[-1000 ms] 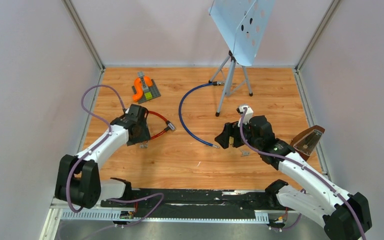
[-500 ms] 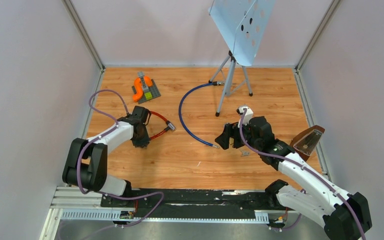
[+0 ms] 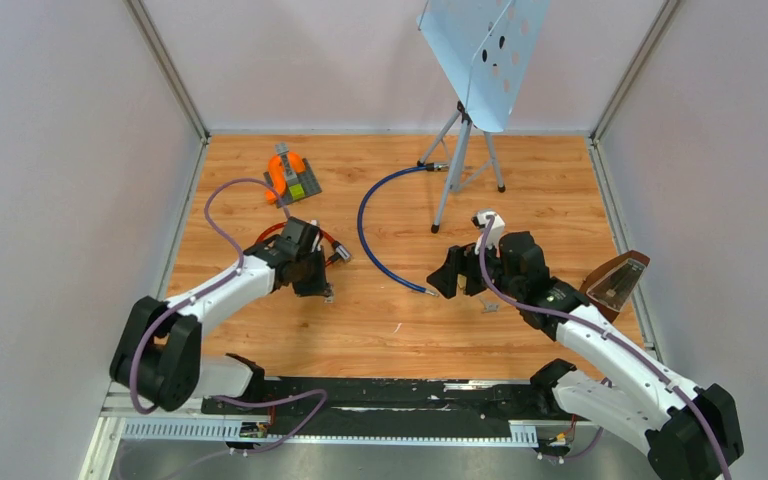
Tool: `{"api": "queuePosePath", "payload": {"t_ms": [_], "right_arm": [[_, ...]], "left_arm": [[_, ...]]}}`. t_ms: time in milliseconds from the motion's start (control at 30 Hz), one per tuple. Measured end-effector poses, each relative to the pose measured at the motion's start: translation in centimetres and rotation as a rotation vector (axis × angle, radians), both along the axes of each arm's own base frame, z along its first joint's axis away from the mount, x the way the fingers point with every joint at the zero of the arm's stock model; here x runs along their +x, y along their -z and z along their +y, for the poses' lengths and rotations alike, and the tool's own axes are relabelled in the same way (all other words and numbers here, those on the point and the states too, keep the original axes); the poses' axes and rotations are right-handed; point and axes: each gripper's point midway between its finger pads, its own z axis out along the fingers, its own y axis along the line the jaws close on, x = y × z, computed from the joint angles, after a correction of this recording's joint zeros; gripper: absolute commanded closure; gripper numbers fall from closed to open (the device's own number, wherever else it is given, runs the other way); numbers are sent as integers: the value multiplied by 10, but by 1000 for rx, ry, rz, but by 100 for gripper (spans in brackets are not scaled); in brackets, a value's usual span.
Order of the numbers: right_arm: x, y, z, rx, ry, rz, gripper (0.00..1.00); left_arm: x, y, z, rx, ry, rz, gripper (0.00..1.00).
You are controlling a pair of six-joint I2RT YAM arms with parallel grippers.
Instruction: Unlock with the key
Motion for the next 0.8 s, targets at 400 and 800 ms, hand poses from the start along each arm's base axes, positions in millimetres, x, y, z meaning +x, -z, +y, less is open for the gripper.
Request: {"api": "queuePosePath", "payload": {"t_ms": [400, 800], "right_arm": [[2, -12, 39, 218, -96, 19, 32], [26, -42, 72, 487, -75, 66, 56]], "left_arm": [[26, -108, -87, -506, 149, -408, 100], [17, -168, -131, -749, 263, -578, 100]]}}
